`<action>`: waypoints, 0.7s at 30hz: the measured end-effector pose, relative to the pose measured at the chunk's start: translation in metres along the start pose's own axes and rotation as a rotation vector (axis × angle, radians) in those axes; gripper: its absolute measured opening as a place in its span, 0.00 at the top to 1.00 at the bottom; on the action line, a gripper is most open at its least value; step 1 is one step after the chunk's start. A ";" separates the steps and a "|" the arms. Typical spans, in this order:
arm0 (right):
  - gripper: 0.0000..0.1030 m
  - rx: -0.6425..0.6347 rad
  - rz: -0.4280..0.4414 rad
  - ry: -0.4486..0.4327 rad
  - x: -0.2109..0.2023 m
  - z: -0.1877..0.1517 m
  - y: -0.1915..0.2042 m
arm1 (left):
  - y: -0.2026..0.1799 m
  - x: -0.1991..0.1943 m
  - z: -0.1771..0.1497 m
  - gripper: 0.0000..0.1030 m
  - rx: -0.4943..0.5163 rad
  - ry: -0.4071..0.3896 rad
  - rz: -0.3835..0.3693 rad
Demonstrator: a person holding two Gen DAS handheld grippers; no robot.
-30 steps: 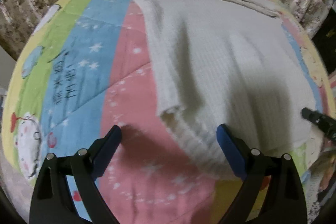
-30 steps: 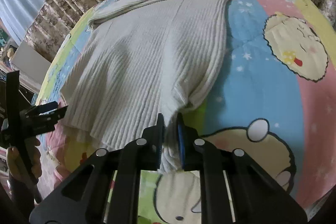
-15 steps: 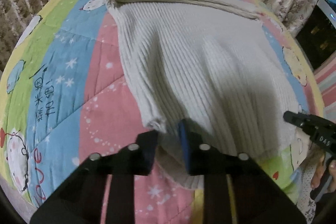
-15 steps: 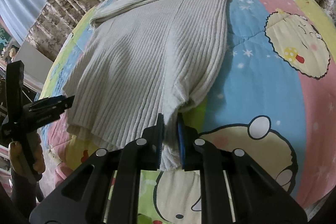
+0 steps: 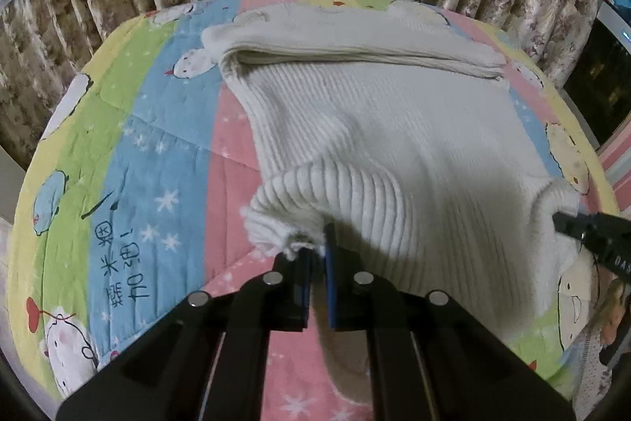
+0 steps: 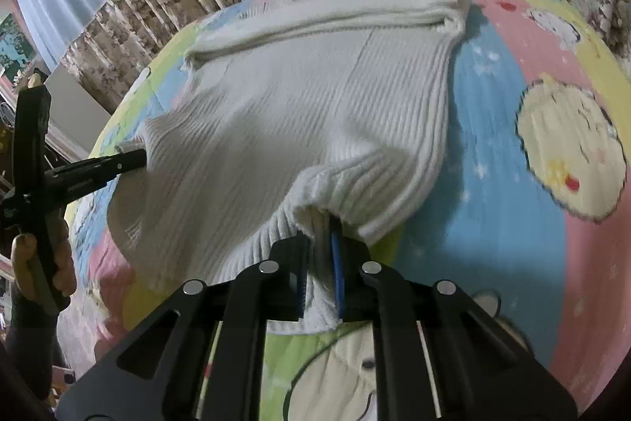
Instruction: Fold small clothes
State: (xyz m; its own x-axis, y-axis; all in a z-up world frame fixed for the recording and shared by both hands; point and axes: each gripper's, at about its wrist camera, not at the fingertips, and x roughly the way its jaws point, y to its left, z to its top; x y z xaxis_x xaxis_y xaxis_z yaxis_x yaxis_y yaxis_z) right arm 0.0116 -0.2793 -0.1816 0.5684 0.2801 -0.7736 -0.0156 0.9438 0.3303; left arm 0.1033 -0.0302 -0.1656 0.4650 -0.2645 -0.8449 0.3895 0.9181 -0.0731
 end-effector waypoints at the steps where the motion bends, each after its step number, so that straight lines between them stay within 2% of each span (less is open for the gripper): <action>1: 0.90 -0.007 -0.002 -0.006 -0.001 0.003 0.000 | 0.004 0.000 -0.001 0.94 -0.011 0.008 -0.014; 4: 0.90 -0.007 0.016 -0.026 -0.005 0.011 -0.001 | 0.015 -0.005 -0.004 0.94 -0.022 0.011 -0.033; 8: 0.90 0.001 0.051 -0.067 -0.013 0.024 -0.002 | 0.026 -0.014 0.009 0.94 -0.068 -0.053 -0.061; 14: 0.90 0.023 0.080 -0.142 -0.024 0.049 -0.009 | 0.031 -0.018 0.050 0.94 -0.068 -0.139 -0.071; 18: 0.90 0.018 0.078 -0.167 -0.017 0.071 -0.020 | 0.026 -0.014 0.087 0.94 -0.033 -0.205 -0.068; 21: 0.90 -0.002 0.065 -0.190 -0.007 0.095 -0.028 | 0.026 0.000 0.114 0.94 -0.027 -0.226 -0.051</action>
State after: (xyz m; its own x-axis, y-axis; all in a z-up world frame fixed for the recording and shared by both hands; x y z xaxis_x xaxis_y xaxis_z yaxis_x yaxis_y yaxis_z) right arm 0.0862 -0.3247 -0.1337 0.7114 0.3020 -0.6346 -0.0588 0.9254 0.3745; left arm 0.2041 -0.0395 -0.1076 0.6125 -0.3673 -0.6999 0.3970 0.9086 -0.1294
